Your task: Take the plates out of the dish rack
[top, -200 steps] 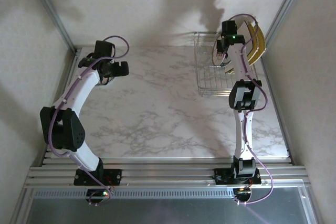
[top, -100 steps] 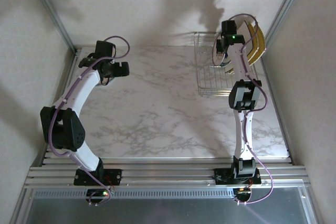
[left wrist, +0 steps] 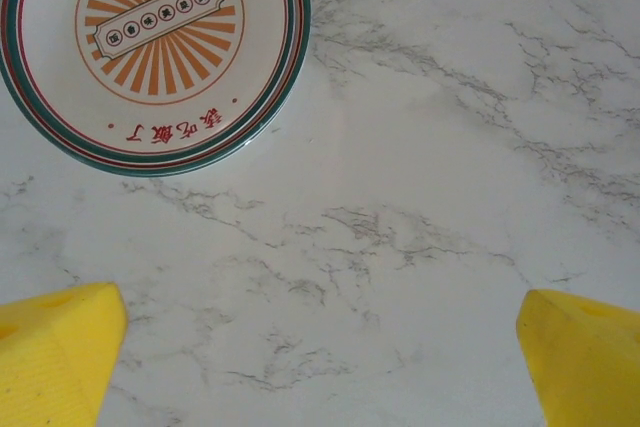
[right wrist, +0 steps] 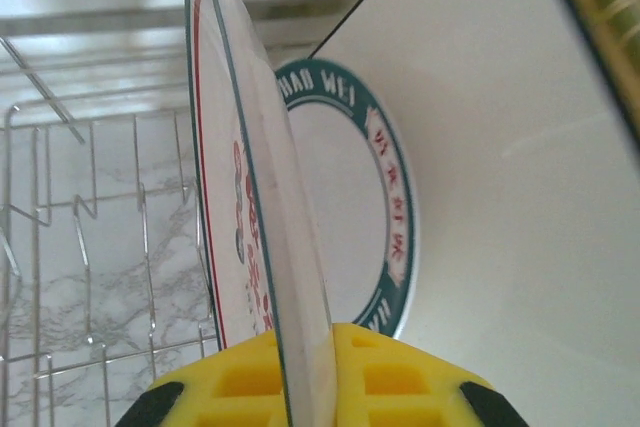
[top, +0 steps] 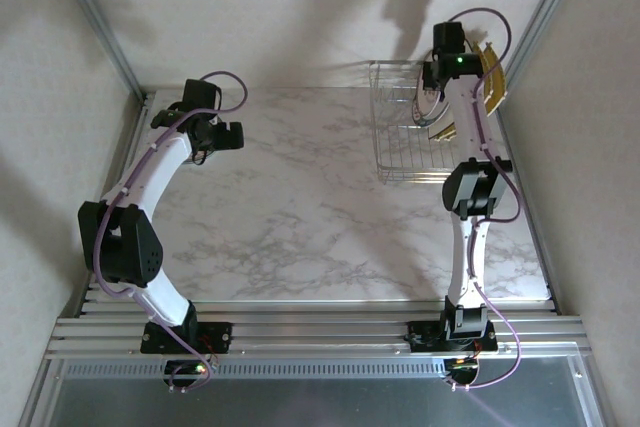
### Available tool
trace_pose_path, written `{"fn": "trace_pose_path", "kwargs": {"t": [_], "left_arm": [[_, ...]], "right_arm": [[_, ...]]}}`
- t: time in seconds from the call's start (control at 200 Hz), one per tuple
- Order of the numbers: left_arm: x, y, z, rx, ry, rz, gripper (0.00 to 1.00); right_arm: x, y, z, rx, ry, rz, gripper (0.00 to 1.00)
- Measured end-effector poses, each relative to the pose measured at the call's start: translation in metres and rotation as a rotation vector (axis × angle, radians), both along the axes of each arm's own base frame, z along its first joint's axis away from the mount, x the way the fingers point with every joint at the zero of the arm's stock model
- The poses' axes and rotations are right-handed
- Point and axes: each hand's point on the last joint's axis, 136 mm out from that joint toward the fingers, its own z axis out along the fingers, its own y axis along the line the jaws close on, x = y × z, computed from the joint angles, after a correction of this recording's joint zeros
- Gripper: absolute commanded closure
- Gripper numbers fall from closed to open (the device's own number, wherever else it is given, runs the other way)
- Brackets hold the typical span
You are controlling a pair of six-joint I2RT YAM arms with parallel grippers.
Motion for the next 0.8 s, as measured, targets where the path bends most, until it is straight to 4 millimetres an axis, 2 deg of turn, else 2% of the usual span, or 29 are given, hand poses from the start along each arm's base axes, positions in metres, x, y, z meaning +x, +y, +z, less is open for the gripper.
{"fn": "trace_pose_path", "kwargs": {"t": [0.13,0.375,0.581,0.796], "left_arm": [[-0.002,0.0,-0.001,0.001,0.008,0.0,0.0],[-0.002,0.0,-0.001,0.004,0.01,-0.003,0.0],[-0.002,0.0,-0.001,0.004,0.01,-0.003,0.0],[-0.001,0.0,-0.001,0.002,0.006,-0.004,0.01]], "right_arm": [[-0.015,0.003,0.03,-0.007,-0.039,0.004,1.0],[-0.049,0.019,0.07,-0.011,-0.071,0.051,1.0],[-0.083,0.036,0.076,0.071,-0.049,0.111,1.0],[-0.117,0.07,0.064,0.296,-0.02,0.21,1.0]]}}
